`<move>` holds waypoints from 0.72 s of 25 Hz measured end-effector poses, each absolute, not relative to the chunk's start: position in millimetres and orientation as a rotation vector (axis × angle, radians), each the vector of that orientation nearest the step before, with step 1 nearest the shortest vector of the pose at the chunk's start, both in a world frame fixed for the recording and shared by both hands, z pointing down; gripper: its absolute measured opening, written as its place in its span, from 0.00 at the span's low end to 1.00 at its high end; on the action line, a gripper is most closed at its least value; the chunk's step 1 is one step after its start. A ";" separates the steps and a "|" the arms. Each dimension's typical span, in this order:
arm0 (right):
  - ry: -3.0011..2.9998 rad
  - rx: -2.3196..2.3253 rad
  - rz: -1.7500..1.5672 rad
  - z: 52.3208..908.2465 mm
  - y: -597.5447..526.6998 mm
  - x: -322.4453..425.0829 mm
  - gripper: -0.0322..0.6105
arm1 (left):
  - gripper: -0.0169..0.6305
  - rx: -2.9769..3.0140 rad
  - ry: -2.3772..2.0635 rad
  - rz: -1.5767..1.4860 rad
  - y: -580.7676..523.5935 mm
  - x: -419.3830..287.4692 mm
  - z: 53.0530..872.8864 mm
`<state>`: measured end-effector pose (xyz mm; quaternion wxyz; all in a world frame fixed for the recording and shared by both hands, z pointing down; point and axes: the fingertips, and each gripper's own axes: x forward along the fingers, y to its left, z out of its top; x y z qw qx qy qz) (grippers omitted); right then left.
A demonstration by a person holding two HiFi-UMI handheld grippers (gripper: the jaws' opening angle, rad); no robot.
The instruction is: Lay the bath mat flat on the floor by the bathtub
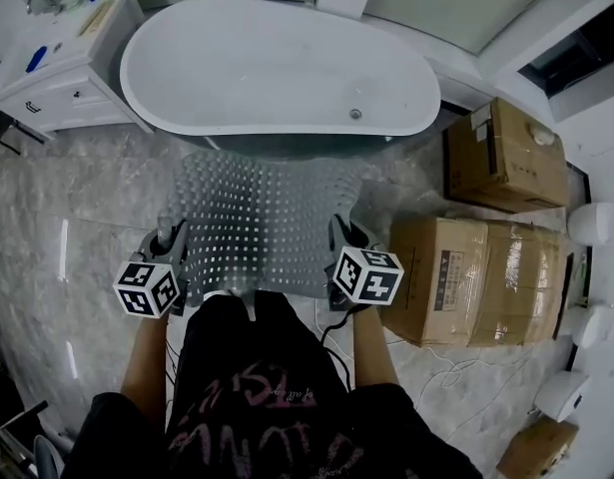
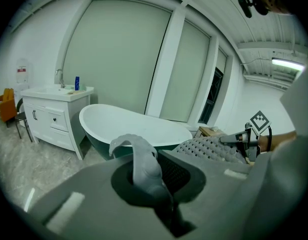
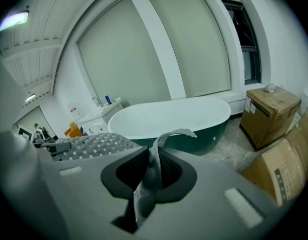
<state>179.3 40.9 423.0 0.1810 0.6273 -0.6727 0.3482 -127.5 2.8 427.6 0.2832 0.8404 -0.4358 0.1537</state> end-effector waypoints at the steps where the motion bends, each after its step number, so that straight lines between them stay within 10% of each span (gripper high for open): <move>1: -1.903 1.767 0.984 424.2 39.4 179.3 0.14 | 0.06 2.248 -1.169 0.415 1.8 -126.5 428.3; 18: -1.857 1.724 0.955 447.8 29.7 164.6 0.14 | 0.06 2.206 -1.147 0.442 -15.1 -135.9 460.6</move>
